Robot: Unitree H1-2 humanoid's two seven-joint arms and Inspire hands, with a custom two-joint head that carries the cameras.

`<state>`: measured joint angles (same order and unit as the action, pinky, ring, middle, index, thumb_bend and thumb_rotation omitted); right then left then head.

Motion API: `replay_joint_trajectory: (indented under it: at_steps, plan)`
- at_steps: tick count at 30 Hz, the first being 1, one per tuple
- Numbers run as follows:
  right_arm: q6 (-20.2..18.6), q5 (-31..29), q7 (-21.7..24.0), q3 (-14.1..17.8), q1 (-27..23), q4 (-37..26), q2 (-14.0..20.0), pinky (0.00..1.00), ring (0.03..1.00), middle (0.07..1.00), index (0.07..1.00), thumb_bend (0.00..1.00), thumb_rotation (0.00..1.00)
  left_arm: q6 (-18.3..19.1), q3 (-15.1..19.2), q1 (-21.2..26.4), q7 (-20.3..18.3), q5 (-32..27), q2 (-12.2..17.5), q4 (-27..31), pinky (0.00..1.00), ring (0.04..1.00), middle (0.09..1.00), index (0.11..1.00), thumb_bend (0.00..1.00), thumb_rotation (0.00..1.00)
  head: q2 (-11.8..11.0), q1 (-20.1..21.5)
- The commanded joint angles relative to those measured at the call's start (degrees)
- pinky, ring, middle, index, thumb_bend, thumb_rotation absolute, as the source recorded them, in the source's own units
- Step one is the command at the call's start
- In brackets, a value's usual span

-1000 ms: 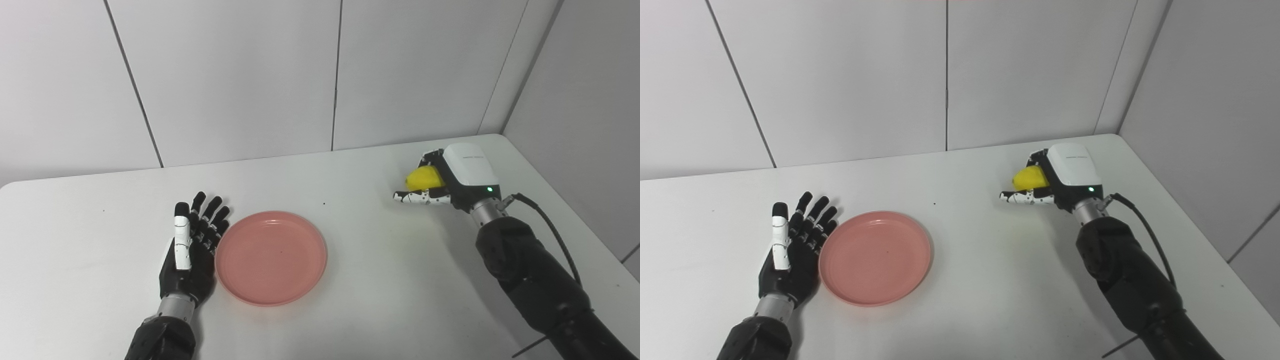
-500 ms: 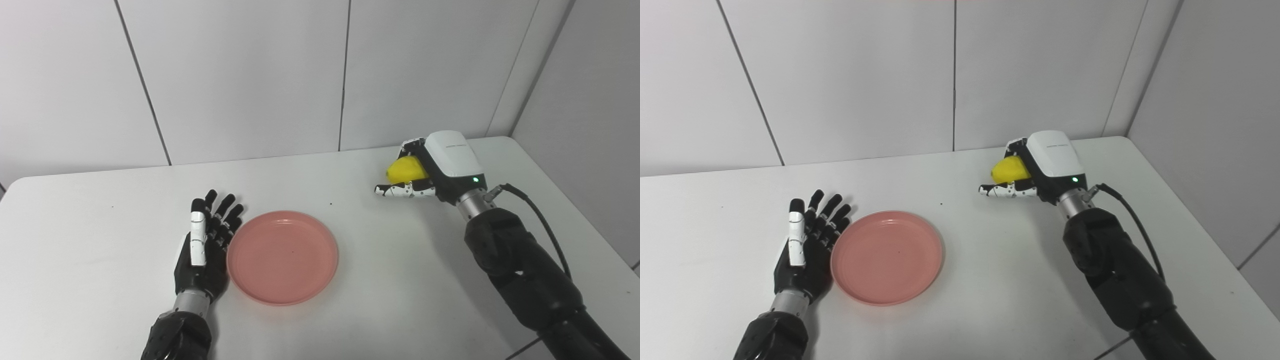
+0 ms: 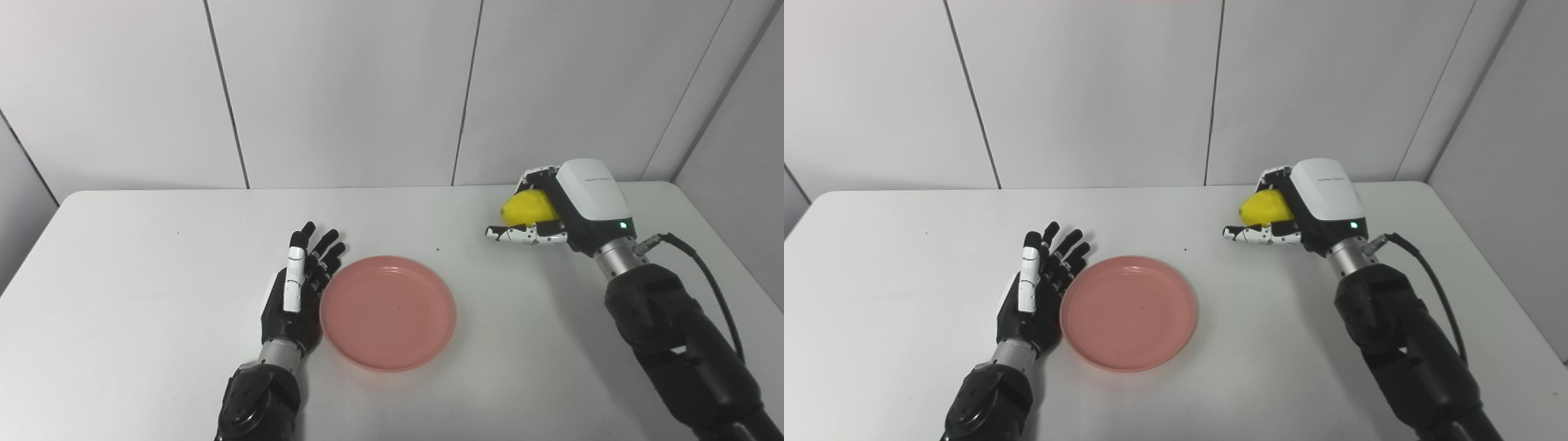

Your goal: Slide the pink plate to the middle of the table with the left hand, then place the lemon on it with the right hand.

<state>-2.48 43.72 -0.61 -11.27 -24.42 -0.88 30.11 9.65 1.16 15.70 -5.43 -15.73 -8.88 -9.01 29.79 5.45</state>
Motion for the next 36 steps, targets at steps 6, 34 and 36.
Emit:
replay_joint_trajectory:
  at_steps: [6, 34, 36]
  plan:
    - [1.74, 1.12, 0.68, -0.5, -4.06, -2.38, -1.41, 0.13, 0.179, 0.242, 0.273, 0.56, 0.63, 0.98, -0.13, -1.35, 1.49, 0.96, -0.74, -2.5, 0.96, 0.885, 0.893, 1.0, 0.8, 0.8, -0.1, 0.1]
    - [4.68, 4.31, 5.82, -6.53, -7.77, -6.13, -9.23, 0.14, 0.188, 0.244, 0.28, 0.58, 0.55, 0.25, -0.06, -1.27, 0.94, 0.57, -0.02, -2.71, 0.98, 0.895, 0.906, 1.0, 0.77, 0.82, -0.33, 0.99]
    - [4.71, 4.3, 6.6, -6.84, -8.0, -6.49, -9.6, 0.15, 0.201, 0.264, 0.332, 0.58, 0.58, 0.12, 0.0, -1.24, 1.13, 0.66, -0.1, -2.73, 0.97, 0.895, 0.904, 1.0, 0.77, 0.81, -0.25, 0.96]
